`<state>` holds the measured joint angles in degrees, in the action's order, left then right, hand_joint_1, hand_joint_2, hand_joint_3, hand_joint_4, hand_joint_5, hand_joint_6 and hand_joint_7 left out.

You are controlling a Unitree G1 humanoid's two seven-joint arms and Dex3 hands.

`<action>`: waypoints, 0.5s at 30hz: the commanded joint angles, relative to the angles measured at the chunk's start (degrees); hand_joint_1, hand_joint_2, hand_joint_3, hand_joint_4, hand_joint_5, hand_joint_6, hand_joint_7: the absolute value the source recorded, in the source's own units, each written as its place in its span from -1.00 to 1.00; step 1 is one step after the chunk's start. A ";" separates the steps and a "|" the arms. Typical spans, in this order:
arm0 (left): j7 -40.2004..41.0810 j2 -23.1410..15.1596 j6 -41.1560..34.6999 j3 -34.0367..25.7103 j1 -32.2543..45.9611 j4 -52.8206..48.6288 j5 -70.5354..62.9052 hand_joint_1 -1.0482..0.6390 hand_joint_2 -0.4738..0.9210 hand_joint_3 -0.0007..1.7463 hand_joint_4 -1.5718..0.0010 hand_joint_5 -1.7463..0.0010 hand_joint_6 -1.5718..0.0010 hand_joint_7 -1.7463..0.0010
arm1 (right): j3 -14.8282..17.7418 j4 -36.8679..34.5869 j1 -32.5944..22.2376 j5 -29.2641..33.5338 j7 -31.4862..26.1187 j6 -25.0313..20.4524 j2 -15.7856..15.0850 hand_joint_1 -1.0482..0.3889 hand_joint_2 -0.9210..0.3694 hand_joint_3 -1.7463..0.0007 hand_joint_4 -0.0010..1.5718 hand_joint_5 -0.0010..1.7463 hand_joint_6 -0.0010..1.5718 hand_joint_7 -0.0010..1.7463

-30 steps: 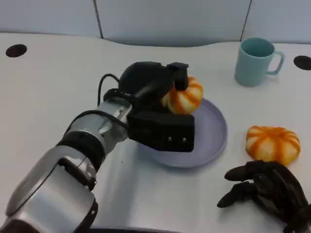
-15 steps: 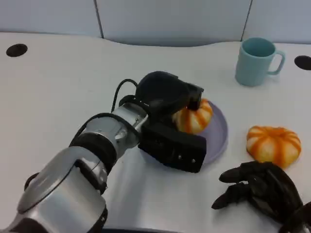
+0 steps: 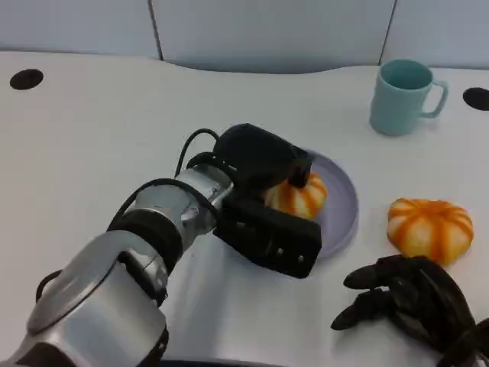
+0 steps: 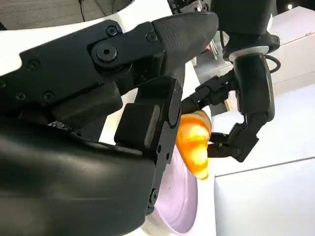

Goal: Grasp the bread from the table and place it into the plate.

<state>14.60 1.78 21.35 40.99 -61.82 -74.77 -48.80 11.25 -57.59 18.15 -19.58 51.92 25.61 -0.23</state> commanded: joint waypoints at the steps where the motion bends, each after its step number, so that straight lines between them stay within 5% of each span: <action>1: -2.73 -0.88 -1.09 -0.10 -2.25 0.07 0.21 -0.72 1.00 -0.80 0.61 -0.33 0.36 0.02 | -0.48 -0.52 -2.53 0.88 -0.91 -2.46 0.05 -0.40 -1.00 0.91 0.87 -0.79 0.80 -0.98; 7: -4.72 -0.76 -4.60 1.66 -2.88 -0.02 -1.41 -0.82 1.00 -0.68 0.98 -0.30 0.45 0.43 | -0.37 -1.15 -2.15 0.90 -1.13 -2.47 -0.02 -0.43 -1.00 0.93 0.87 -0.80 0.81 -0.98; 15: -8.21 -0.64 -8.03 3.17 -3.35 -0.13 -2.26 -0.85 1.00 -0.62 1.00 0.11 0.76 0.41 | -0.44 -0.47 -2.40 0.92 -1.42 -3.10 -0.16 -0.45 -1.00 0.94 0.87 -0.81 0.81 -0.99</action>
<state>8.16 1.55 14.12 43.88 -63.00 -74.77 -50.83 11.10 -56.93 17.95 -19.57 51.47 24.67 -0.21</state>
